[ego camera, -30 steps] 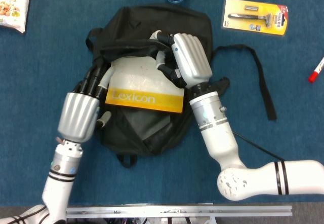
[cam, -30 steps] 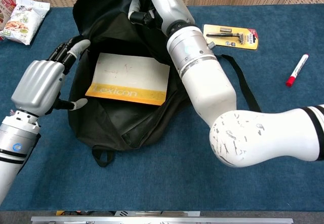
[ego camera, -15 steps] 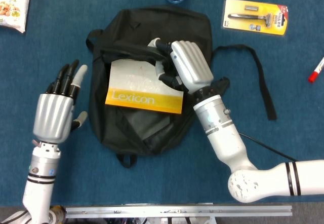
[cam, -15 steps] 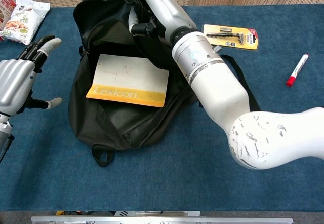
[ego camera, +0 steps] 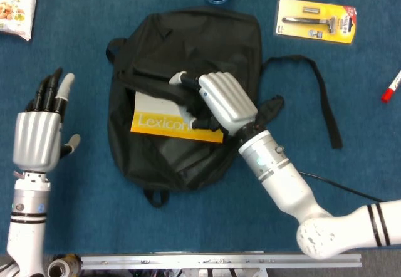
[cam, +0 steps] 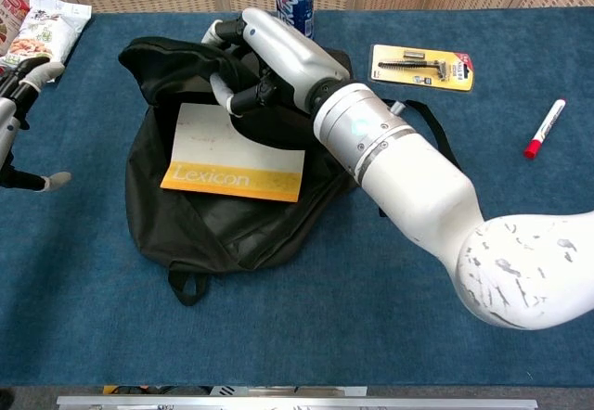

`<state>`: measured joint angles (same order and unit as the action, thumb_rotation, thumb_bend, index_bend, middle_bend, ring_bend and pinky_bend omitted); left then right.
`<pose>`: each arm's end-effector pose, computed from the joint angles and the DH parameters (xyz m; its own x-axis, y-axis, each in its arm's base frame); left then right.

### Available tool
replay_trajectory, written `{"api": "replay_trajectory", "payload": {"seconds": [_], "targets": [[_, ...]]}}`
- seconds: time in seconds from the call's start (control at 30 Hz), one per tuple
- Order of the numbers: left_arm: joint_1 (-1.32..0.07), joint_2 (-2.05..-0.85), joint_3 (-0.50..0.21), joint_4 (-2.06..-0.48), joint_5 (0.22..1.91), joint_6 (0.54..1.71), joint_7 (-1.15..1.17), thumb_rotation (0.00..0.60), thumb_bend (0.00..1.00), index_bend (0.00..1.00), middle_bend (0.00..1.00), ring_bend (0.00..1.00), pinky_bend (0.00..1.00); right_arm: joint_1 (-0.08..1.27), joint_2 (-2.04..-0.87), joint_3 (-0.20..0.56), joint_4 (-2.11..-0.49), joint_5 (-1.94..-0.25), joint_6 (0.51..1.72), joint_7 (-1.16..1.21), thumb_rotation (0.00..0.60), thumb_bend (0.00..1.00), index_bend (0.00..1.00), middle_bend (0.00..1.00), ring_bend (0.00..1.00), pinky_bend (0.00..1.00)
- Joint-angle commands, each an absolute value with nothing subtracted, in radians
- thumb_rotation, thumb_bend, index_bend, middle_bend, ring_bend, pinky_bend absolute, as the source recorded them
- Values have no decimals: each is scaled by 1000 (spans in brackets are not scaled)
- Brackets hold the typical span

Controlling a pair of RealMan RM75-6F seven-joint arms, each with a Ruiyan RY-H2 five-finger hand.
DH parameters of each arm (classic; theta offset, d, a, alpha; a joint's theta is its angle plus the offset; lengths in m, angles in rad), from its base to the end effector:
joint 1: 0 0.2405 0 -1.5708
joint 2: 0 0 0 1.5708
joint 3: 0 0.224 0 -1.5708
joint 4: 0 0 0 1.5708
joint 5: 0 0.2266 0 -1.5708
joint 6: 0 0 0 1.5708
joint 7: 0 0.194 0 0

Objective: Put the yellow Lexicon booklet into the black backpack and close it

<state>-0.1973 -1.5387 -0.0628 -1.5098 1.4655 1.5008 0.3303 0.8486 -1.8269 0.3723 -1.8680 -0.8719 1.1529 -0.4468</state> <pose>-0.2203 0.2552 0.0230 0.4025 -0.0378 0.9147 0.9112 -0.0796 -0.4042 0.0703 -0.2905 -0.0666 -0.0899 -0.4396 0.8937 -0.9107 -0.3270 -0.2525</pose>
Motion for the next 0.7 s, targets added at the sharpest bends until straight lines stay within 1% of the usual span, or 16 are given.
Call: {"api": "replay_trajectory", "payload": {"seconds": [0.03,0.2,0.37,0.47,0.53,0.7], "targets": [[-194,-1524,-70,-1523,1458,1499,334,600,76,10,20,75,380,851,-1796,358,-1902,-855,1127,-451,600,364,213,300,247,451],[-193,-1505,-78,-1537,1446,1493,342,600,76,10,20,74,377,855,-1760,338,-1933,-844,1106,-460,600,240,85,222,171,359],[-190,-1490,-84,-1553,1440,1495,347,600,76,10,20,75,377,857,-1716,326,-1972,-835,1098,-466,600,94,9,167,116,285],[-188,-1483,-86,-1559,1433,1493,348,600,76,10,20,75,377,858,-1689,322,-1991,-834,1097,-471,600,17,0,123,76,243],[-188,-1481,-88,-1561,1428,1490,350,600,75,10,20,75,377,862,-1673,316,-2000,-827,1090,-476,600,0,0,108,62,228],[-189,-1473,-95,-1572,1415,1483,357,600,76,10,20,74,376,892,-1659,298,-2000,-788,1037,-479,600,0,0,96,48,216]]}}
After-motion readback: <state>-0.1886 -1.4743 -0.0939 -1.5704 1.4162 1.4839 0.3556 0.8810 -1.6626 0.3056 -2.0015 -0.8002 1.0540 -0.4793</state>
